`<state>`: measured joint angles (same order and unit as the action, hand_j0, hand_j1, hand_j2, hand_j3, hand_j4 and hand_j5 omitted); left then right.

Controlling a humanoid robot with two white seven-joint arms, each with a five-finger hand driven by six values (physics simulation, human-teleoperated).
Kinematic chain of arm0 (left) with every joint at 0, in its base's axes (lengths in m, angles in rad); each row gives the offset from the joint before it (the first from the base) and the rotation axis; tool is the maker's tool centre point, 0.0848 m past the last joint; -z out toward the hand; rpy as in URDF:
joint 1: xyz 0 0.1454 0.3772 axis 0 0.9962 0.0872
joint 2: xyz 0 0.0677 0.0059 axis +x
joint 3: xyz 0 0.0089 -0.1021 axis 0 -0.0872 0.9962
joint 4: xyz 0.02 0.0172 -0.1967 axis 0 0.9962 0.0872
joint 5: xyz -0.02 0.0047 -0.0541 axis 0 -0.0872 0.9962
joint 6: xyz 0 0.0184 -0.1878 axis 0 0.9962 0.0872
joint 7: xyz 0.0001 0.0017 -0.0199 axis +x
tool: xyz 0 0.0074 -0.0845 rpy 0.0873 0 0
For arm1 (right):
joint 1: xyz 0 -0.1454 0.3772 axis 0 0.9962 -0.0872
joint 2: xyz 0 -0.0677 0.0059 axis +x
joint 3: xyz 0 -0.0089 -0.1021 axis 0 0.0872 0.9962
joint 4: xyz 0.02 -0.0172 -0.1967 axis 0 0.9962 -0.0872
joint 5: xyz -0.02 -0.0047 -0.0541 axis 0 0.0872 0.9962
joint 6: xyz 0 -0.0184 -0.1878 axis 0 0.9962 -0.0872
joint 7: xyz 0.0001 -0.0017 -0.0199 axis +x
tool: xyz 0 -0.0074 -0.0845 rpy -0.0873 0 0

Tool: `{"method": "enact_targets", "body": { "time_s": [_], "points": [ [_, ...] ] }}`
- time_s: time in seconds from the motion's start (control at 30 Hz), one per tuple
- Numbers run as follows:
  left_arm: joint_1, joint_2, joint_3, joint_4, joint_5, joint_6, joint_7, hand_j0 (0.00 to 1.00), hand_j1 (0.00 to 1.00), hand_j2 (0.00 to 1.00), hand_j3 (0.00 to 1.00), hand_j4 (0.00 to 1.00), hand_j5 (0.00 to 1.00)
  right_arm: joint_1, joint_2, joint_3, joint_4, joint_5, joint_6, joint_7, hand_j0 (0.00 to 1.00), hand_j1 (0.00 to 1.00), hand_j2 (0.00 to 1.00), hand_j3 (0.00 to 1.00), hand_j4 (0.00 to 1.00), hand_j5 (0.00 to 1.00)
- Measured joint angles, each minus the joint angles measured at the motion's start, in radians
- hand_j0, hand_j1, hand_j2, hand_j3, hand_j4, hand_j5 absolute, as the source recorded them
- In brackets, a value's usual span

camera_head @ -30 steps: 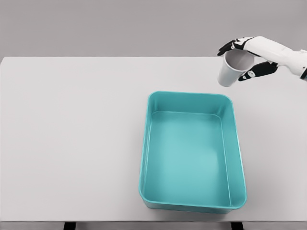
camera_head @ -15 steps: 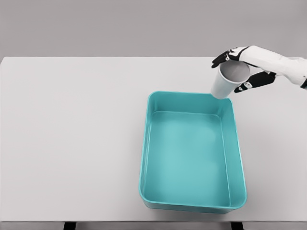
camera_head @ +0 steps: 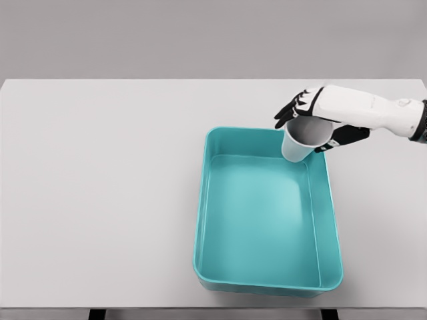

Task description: Put the paper cup into the basket with your right arm

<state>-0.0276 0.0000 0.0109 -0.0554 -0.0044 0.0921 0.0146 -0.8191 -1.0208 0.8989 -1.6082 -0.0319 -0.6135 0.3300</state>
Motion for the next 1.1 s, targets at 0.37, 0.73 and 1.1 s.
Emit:
{"method": "enact_targets", "body": {
  "time_s": [0.37, 0.73, 1.1],
  "points": [
    [0.0, 0.0, 0.0, 0.0, 0.0, 0.0, 0.0, 1.0, 1.0, 1.0, 1.0, 1.0, 1.0, -0.02, 0.015, 0.028, -0.049, 0.248, 0.0, 0.0, 0.74, 0.74, 0.74, 0.74, 0.74, 0.74],
    [0.0, 0.0, 0.0, 0.0, 0.0, 0.0, -0.001, 1.0, 1.0, 1.0, 1.0, 1.0, 1.0, -0.147, 0.037, 0.139, -0.113, 0.393, 0.001, 0.004, 0.86, 0.86, 0.86, 0.86, 0.86, 0.86],
    [0.0, 0.0, 0.0, 0.0, 0.0, 0.0, -0.001, 1.0, 1.0, 1.0, 1.0, 1.0, 1.0, -0.192, 0.021, 0.169, -0.124, 0.409, 0.001, -0.008, 1.0, 1.0, 1.0, 1.0, 1.0, 1.0]
  ]
}}
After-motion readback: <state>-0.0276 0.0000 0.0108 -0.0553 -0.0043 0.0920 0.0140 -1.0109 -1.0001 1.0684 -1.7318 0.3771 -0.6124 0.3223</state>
